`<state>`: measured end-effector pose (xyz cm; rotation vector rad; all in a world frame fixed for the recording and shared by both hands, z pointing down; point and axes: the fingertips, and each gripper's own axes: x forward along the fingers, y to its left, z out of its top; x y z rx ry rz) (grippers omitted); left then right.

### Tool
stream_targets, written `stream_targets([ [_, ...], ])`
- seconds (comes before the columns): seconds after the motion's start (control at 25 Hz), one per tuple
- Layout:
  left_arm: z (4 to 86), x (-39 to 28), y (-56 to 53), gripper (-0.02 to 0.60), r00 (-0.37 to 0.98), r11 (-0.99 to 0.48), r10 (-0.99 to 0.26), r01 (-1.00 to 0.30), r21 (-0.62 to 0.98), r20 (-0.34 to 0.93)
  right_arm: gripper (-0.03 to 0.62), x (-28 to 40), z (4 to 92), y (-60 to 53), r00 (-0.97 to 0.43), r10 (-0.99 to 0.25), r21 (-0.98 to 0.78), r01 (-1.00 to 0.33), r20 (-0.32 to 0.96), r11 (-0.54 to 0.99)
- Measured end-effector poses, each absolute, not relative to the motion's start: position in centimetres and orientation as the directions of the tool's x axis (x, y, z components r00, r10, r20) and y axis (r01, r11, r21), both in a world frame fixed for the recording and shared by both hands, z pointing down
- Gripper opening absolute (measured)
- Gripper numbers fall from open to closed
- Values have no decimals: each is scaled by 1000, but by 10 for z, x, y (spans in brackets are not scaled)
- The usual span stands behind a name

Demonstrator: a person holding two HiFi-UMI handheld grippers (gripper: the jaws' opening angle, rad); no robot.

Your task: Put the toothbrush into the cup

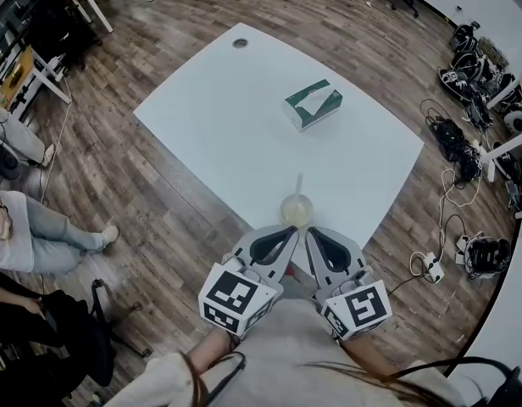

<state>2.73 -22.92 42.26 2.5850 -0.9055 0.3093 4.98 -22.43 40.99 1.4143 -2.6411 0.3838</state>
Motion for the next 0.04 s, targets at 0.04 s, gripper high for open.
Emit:
stream_targets([
  [0.04, 422, 27, -229, 8, 768, -719, -552, -636, 281, 325, 17, 50, 410, -224, -555, -800, -164, -831, 225, 531],
])
